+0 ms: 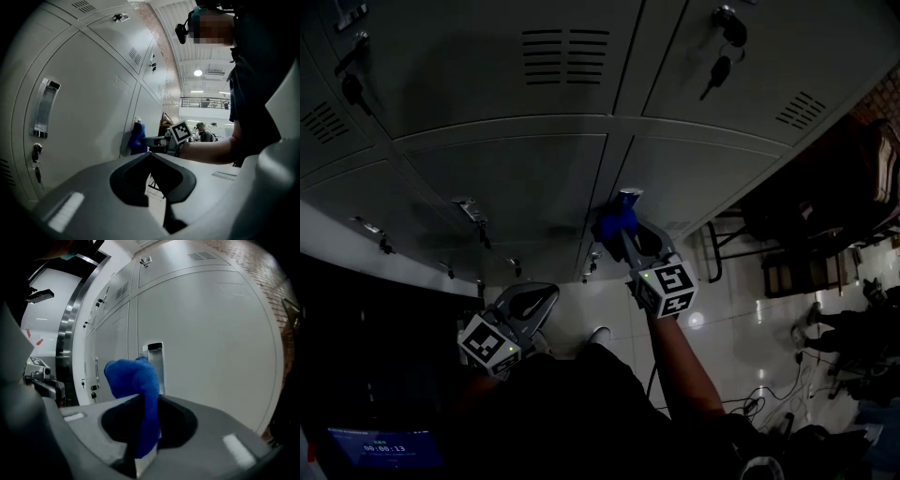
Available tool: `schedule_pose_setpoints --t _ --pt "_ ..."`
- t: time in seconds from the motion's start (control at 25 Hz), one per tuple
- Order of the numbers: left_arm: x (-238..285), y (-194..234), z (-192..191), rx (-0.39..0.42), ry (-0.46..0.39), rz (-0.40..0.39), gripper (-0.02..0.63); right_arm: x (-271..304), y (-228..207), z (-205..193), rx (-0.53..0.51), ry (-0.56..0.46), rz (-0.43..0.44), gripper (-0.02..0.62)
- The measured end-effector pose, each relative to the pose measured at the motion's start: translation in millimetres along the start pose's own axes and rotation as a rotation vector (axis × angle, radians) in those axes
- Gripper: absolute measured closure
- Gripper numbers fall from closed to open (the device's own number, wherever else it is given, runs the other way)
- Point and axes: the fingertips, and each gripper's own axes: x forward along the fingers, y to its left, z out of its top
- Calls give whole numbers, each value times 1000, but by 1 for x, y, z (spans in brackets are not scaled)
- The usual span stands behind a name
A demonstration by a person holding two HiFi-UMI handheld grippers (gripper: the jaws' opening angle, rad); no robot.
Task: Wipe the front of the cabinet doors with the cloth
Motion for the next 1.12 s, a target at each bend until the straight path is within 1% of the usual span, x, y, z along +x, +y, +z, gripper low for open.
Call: schedule_pose_setpoints --t 0.28,0.44,0.76,0.96,1.12 --pt "14 -4 -3 3 3 8 604 -7 -22 -1 10 1 9 526" --pt "30 -12 -3 3 5 -3 604 -16 -44 -7 18 11 -21 526" --pt "61 -27 -3 4 19 -18 606 -52 -117 -32 38 55 -133 526" --pt "76 -36 -9 12 32 -30 605 -78 -164 -46 61 62 -233 526" --pt "87 -44 -10 9 37 -50 606 -97 -195 -49 68 49 -316 526"
